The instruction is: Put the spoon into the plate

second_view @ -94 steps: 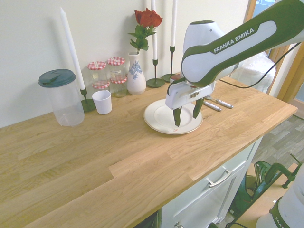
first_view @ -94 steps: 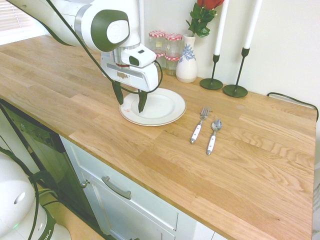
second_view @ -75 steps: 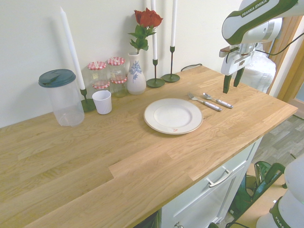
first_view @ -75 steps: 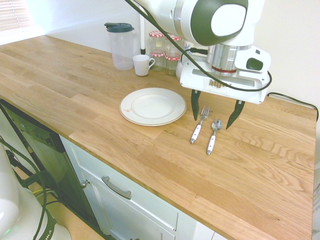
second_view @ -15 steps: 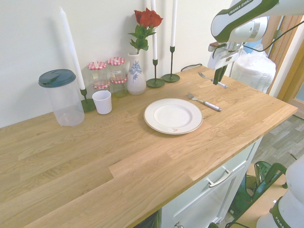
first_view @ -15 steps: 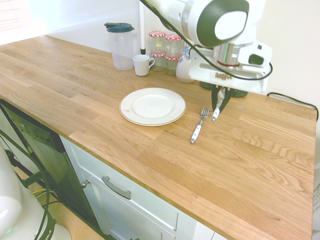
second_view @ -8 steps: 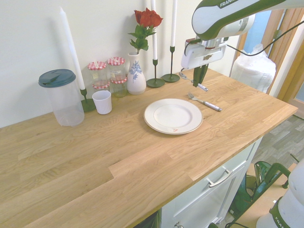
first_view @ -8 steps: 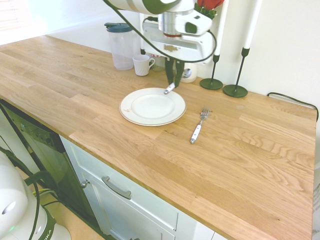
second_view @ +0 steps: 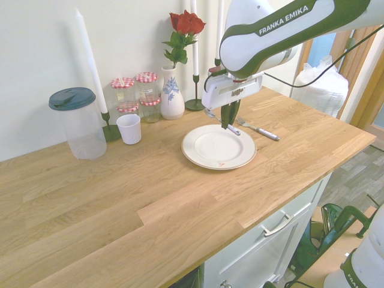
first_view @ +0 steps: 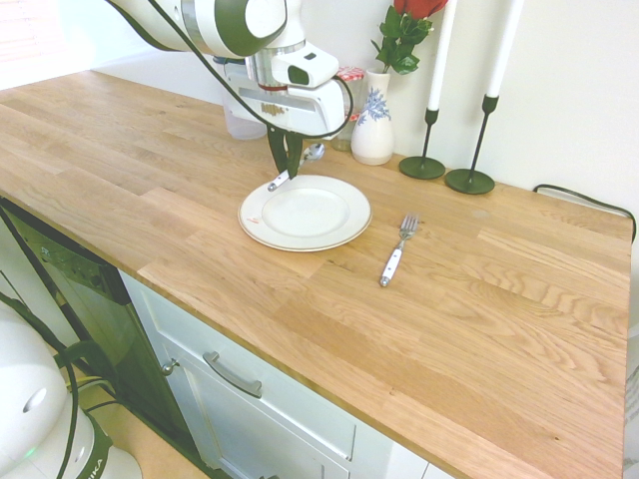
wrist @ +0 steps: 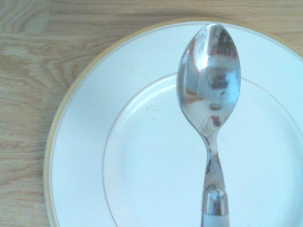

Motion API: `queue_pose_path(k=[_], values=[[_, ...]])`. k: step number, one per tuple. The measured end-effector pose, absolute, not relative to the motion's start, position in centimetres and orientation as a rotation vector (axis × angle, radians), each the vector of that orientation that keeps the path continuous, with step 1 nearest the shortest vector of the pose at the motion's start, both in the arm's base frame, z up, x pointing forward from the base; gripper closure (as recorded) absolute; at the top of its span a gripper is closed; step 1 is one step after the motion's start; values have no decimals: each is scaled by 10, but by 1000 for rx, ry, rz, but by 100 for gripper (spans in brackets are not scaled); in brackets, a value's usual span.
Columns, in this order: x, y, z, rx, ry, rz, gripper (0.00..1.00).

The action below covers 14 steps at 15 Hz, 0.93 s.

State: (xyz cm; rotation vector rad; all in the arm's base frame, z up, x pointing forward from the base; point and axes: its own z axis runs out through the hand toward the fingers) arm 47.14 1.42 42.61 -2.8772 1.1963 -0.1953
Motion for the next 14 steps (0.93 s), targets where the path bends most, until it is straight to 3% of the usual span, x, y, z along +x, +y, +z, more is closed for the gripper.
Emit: queue_pose_path(k=[12,13,14], values=[[488,31,365,-2857,1274,-136,100],[489,29,364,-2856,1283,-134,0],[489,27,363,-2855,1289,-133,0]])
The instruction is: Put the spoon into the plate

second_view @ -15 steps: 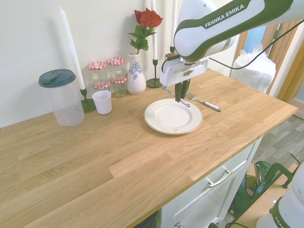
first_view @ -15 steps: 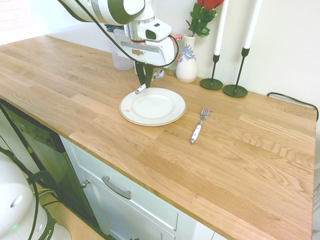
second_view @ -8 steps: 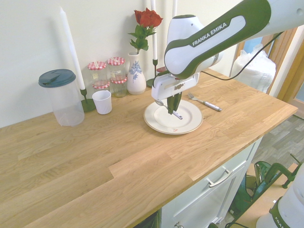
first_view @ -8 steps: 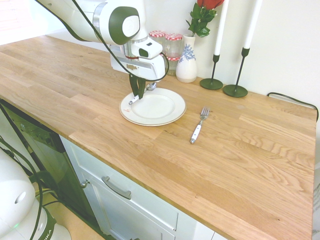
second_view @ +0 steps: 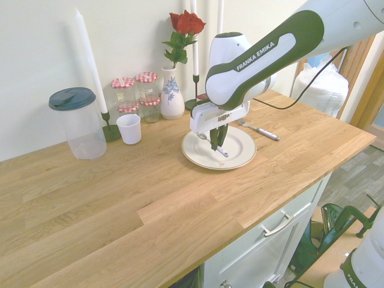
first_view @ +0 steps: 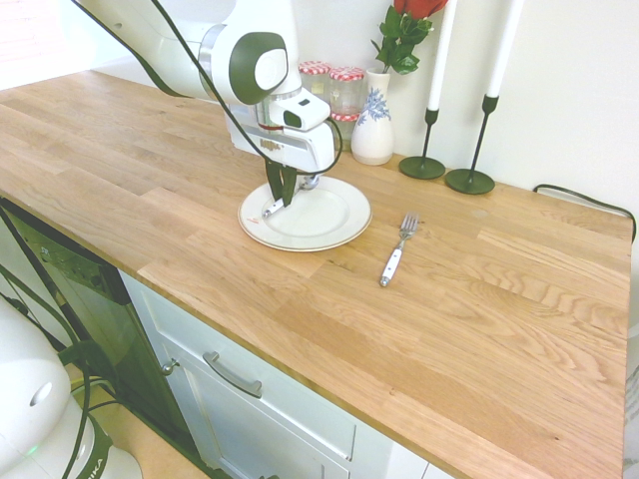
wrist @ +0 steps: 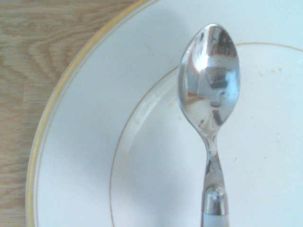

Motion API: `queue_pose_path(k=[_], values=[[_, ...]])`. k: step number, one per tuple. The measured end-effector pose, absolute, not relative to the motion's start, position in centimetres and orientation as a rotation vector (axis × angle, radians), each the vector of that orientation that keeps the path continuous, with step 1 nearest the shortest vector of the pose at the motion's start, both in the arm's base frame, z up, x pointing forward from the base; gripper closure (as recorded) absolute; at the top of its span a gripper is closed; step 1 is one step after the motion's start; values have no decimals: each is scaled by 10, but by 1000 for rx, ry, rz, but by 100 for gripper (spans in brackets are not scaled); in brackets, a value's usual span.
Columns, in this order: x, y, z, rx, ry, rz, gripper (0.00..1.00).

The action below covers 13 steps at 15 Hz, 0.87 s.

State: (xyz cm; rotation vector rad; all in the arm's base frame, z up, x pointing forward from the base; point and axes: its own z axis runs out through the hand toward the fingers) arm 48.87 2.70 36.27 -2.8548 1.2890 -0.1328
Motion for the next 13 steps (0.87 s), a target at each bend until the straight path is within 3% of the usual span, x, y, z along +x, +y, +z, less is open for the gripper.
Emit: queue_pose_path(k=[13], values=[[498,28,367,-2847,1295,-150,0]])
